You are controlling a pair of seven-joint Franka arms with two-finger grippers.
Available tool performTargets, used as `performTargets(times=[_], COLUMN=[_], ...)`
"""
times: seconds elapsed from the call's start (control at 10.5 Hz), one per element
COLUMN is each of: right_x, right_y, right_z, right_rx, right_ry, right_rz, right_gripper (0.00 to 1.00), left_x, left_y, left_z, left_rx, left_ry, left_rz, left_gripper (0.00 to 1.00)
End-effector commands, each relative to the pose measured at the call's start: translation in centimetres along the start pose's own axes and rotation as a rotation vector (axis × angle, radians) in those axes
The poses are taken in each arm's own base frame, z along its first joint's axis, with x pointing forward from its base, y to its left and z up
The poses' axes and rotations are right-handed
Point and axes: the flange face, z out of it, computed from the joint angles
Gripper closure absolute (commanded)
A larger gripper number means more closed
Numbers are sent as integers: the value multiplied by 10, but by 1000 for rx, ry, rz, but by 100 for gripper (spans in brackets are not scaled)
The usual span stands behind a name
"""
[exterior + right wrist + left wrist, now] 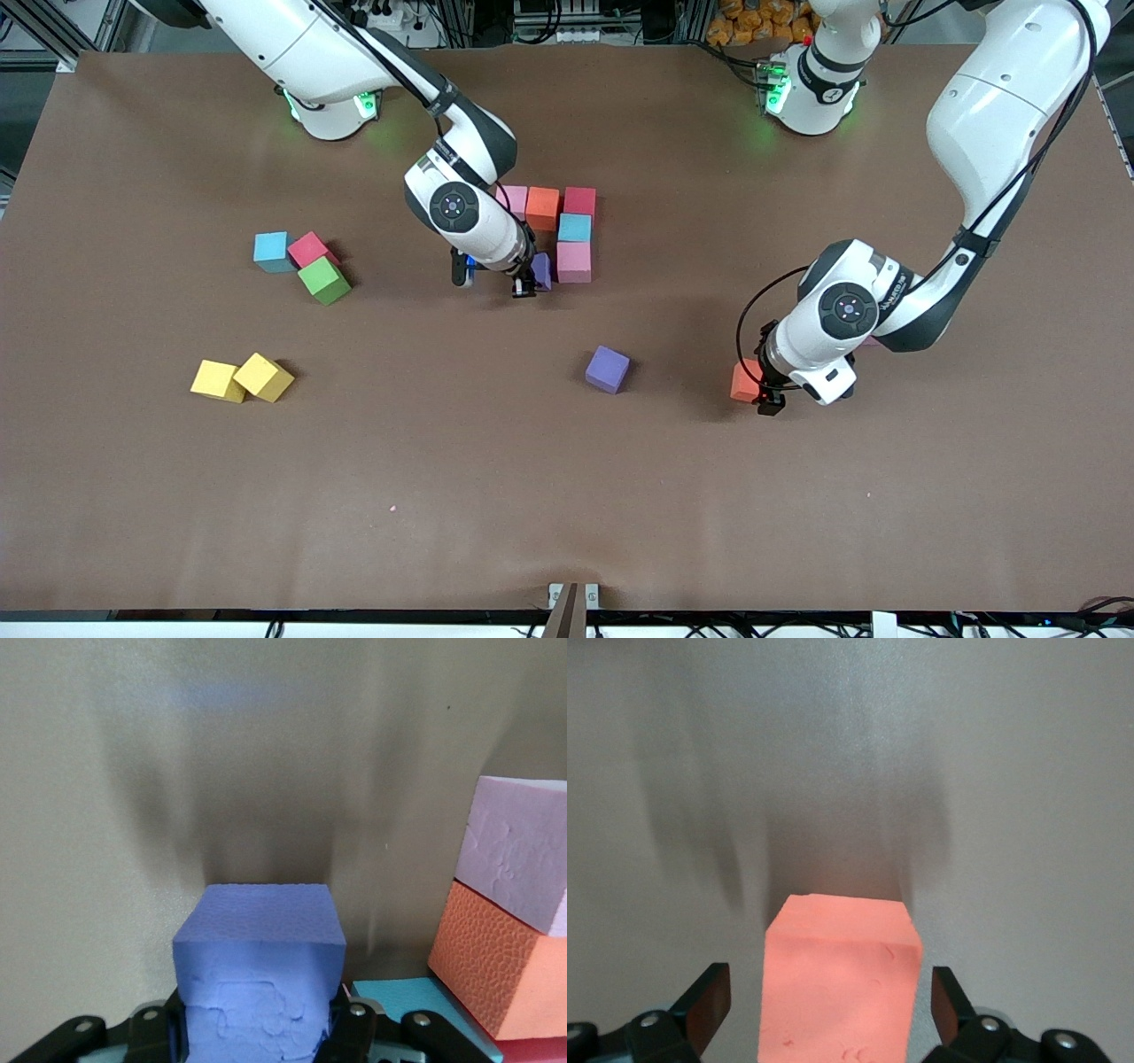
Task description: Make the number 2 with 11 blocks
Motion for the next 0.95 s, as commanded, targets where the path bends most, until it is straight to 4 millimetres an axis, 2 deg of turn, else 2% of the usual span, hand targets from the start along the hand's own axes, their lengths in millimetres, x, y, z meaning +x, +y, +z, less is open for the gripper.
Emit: performTargets(times=[0.0, 0.19, 0.29, 0.38, 0.67, 0.86], right_x=[-7, -8, -9, -10, -12, -15], right_y=[-1, 0, 1, 2, 6, 9], right_z=[3, 4, 4, 4, 6, 8], right_rx=[13, 9, 8, 7, -2, -6], right_ry=[-19, -17, -19, -18, -11, -8], right_rz=[45, 44, 42, 45, 59, 58], right_gripper=[84, 84, 84, 84, 84, 83], left_x=[-1, -2, -2, -3, -2, -4], left_y=[-1, -2, -1, -1, 2, 5], left_z=[9, 18, 19, 20, 13, -2], left_rx=[-20, -7, -9, -7, -19, -41], left_ry=[6, 4, 2, 1, 4, 9], left_rz=[-6, -2, -3, -2, 4, 8], left_gripper=[0, 0, 24, 58, 61, 61])
